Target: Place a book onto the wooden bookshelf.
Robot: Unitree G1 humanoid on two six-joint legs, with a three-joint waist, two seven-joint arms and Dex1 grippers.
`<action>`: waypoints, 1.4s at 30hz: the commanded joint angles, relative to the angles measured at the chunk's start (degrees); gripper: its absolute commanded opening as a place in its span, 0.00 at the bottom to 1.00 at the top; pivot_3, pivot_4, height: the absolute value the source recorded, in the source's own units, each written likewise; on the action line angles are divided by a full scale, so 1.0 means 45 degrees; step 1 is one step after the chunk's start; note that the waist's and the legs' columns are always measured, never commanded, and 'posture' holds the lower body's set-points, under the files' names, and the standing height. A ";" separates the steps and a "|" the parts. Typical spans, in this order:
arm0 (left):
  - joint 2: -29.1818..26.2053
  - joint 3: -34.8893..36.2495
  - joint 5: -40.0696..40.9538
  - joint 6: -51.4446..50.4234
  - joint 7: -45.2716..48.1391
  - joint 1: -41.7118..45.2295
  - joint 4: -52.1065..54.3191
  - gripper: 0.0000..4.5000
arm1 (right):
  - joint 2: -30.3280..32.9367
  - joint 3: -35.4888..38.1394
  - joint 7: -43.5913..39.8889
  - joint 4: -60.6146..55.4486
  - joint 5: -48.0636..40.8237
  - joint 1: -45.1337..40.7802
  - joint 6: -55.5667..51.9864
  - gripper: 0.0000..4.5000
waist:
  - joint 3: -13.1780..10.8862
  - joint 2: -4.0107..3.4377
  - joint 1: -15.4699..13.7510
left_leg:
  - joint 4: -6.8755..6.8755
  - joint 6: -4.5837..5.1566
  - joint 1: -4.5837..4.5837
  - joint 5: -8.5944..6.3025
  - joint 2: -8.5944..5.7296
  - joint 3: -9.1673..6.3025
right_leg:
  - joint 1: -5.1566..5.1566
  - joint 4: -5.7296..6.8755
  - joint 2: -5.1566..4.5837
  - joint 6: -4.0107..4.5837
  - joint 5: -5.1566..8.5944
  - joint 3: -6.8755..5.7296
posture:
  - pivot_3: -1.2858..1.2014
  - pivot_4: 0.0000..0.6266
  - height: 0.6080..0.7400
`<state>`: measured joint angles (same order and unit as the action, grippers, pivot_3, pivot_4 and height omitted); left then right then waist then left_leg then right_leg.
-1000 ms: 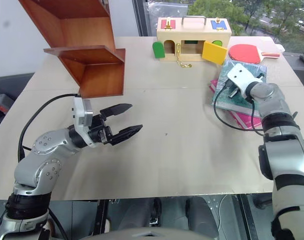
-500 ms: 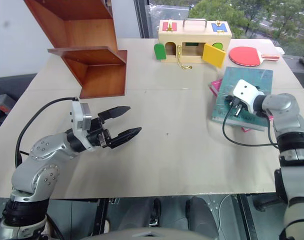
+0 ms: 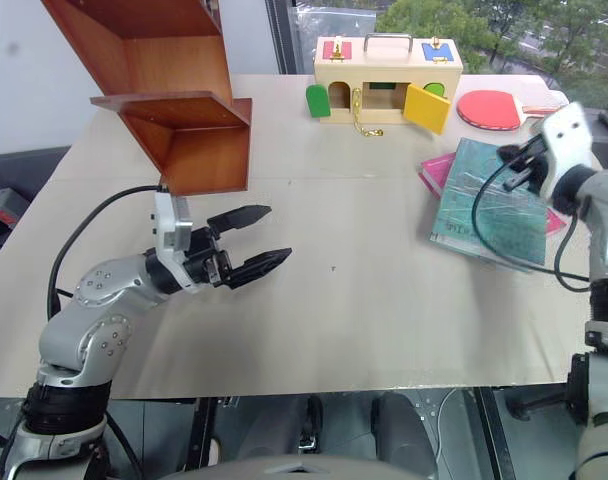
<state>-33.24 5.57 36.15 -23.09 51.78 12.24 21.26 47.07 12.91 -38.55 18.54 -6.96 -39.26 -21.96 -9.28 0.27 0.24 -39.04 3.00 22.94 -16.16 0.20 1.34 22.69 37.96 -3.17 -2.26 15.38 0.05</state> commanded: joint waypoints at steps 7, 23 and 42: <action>0.0071 -0.0182 -0.0063 0.0324 0.0279 0.0482 -0.0294 1.00 | 0.1982 -0.0830 0.1792 0.4839 0.2420 -0.0875 0.2097 0.01 | -0.0002 -0.0003 0.0020 | 0.0000 0.0002 0.0000 0.0000 -0.0006 0.0023 | 0.0003 -0.0005 0.0010 0.0000 0.0001 0.0021 | 0.52 0.24 1.00; -0.0303 0.0245 0.0124 0.0119 0.0205 0.0009 0.0333 1.00 | 0.0333 -0.2817 0.1238 1.1268 0.3679 -0.3825 0.5858 0.01 | -0.0004 -0.0007 0.0136 | 0.0002 0.0003 -0.0017 0.0001 0.0010 0.0066 | 0.0006 -0.0001 0.0033 -0.0004 -0.0001 0.0064 | 0.52 0.24 1.00; -0.0530 0.0595 0.0373 -0.0082 -0.0229 -0.0701 0.1131 1.00 | 0.0785 -0.2833 0.2749 1.2643 0.4247 -0.3999 0.4773 0.01 | -0.0003 -0.0006 0.0131 | 0.0001 0.0001 -0.0019 0.0001 0.0009 0.0065 | 0.0004 0.0001 0.0021 -0.0002 0.0000 0.0062 | 0.52 0.24 1.00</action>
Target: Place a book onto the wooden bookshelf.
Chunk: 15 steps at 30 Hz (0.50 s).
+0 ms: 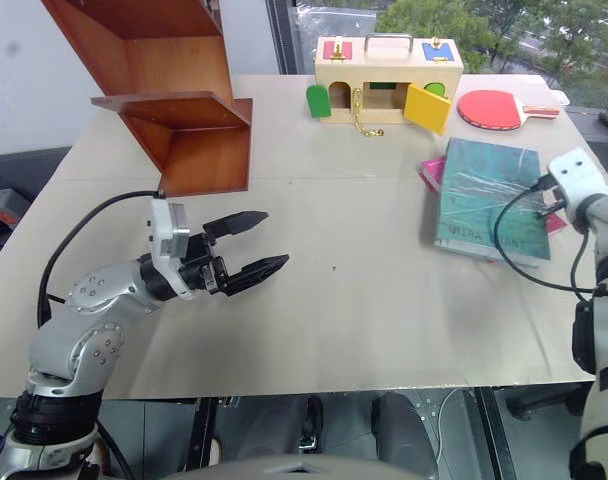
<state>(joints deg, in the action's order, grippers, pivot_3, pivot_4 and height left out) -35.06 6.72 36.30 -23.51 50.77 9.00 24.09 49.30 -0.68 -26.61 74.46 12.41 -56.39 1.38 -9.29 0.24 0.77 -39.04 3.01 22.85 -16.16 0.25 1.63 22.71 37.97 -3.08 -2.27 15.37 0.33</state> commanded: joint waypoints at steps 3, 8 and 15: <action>-0.0190 0.0340 0.0459 0.0013 0.0164 0.0020 0.0577 1.00 | 0.0044 0.0336 -0.0543 0.0310 -0.0243 -0.0242 -0.0806 0.01 | 0.0000 0.0001 0.0024 | 0.0000 0.0000 -0.0004 0.0000 0.0001 0.0000 | -0.0001 0.0002 0.0004 0.0000 0.0000 0.0001 | 0.52 0.24 1.00; -0.0419 0.0452 0.0633 0.0033 0.0242 -0.0057 0.0640 1.00 | -0.0340 0.0792 -0.1125 0.0227 -0.0722 -0.0479 -0.0815 0.01 | 0.0000 0.0001 0.0083 | 0.0000 0.0000 -0.0006 0.0000 0.0002 0.0000 | -0.0002 0.0004 0.0007 -0.0001 -0.0001 0.0004 | 0.52 0.24 1.00; -0.0433 0.0339 0.0672 0.0057 0.0062 -0.0241 0.0795 1.00 | -0.0523 0.1727 -0.1664 0.0066 -0.1740 -0.0797 -0.0836 0.01 | -0.0001 -0.0001 0.0036 | 0.0001 0.0000 -0.0002 0.0000 0.0002 0.0001 | 0.0000 0.0003 0.0008 -0.0001 -0.0001 0.0004 | 0.52 0.24 1.00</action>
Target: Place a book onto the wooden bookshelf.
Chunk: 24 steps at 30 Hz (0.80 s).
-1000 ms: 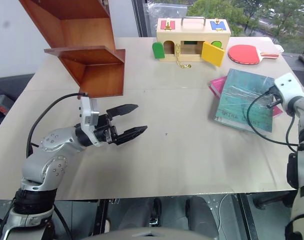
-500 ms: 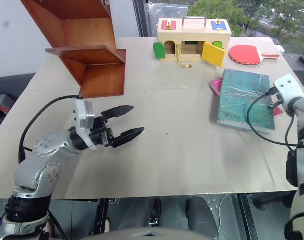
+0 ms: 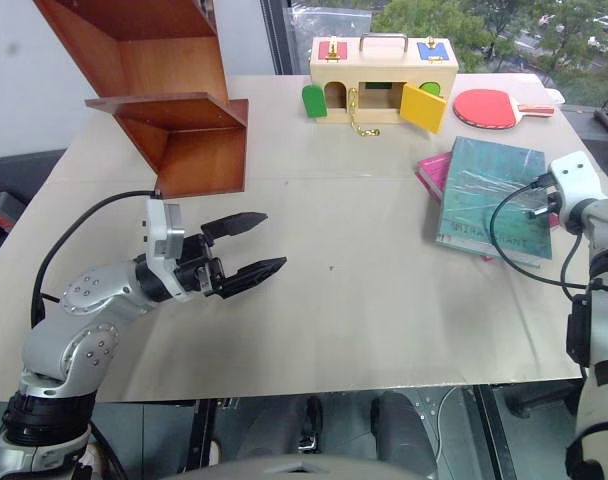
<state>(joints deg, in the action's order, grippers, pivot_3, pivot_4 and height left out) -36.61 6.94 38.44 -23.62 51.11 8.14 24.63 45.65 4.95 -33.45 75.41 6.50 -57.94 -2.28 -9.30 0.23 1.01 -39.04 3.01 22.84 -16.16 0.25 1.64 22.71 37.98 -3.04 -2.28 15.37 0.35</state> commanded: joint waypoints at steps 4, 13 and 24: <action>-0.0075 0.0256 0.0194 0.0060 -0.0061 -0.0023 0.0661 1.00 | 0.0542 0.0904 -0.0469 -0.0254 -0.0895 -0.0495 -0.0212 0.01 | 0.0000 -0.0001 -0.0058 | 0.0001 0.0000 0.0007 0.0000 -0.0001 -0.0002 | 0.0001 -0.0004 -0.0003 0.0000 0.0000 -0.0005 | 0.52 0.24 1.00; 0.0066 0.0023 0.0109 0.0059 -0.0075 0.0225 0.0424 1.00 | 0.1346 0.3025 0.0363 -0.0036 -0.2981 -0.1642 -0.5610 0.01 | -0.0003 -0.0006 -0.0044 | 0.0010 0.0000 0.0003 0.0000 -0.0001 -0.0001 | 0.0002 -0.0004 -0.0005 0.0002 0.0001 -0.0001 | 0.52 0.24 1.00; 0.0184 -0.0205 0.0025 0.0058 0.0039 0.0582 0.0174 1.00 | 0.0788 0.5374 0.4802 0.0273 -0.4712 -0.1718 -0.7119 0.01 | -0.0004 -0.0005 -0.0046 | 0.0016 0.0001 0.0008 0.0000 -0.0006 0.0006 | 0.0002 -0.0010 0.0007 0.0002 0.0001 0.0001 | 0.52 0.24 1.00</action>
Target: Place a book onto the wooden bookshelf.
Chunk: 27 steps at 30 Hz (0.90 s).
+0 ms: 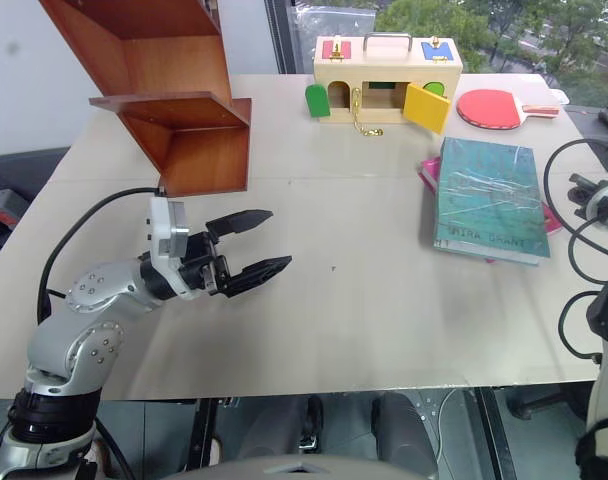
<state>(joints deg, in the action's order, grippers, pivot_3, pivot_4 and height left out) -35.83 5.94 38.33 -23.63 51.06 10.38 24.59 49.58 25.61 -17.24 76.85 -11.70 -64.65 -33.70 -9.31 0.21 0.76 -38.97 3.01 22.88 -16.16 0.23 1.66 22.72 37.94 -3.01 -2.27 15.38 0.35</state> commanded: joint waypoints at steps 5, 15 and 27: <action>-0.0042 0.0129 0.0125 -0.0020 -0.0060 -0.0132 0.0428 1.00 | -0.0634 0.1675 0.2290 0.0026 -0.1344 0.0100 -0.0271 0.01 | 0.0000 0.0000 0.0009 | 0.0005 0.0000 0.0000 0.0000 0.0001 0.0009 | 0.0002 -0.0001 0.0011 -0.0001 0.0000 0.0006 | 0.52 0.24 1.00; -0.0063 0.0347 0.0203 -0.0128 -0.0276 -0.0489 0.0731 1.00 | -0.1169 0.0510 -0.0081 -0.0209 -0.0846 0.0172 -0.2657 0.01 | 0.0008 0.0014 0.0096 | 0.0006 0.0002 -0.0016 -0.0001 0.0016 0.0016 | -0.0001 0.0002 0.0034 -0.0002 -0.0001 0.0023 | 0.52 0.24 1.00; 0.0089 0.0220 0.0199 -0.0109 -0.0361 -0.0510 0.0710 1.00 | -0.1478 -0.0112 -0.1338 -0.0920 -0.0925 0.0114 -0.3408 0.01 | 0.0039 0.0066 0.0367 | 0.0006 0.0002 -0.0036 -0.0002 0.0035 0.0029 | -0.0003 0.0011 0.0045 -0.0002 -0.0003 0.0045 | 0.52 0.24 1.00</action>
<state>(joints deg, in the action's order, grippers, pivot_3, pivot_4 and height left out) -35.61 6.25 38.44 -24.63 49.56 8.17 25.81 43.89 23.57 -26.30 71.92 -14.55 -64.30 -49.99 -9.14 0.51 2.41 -38.94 3.02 22.72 -16.17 0.38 1.79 22.70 37.99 -2.82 -2.28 15.36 0.55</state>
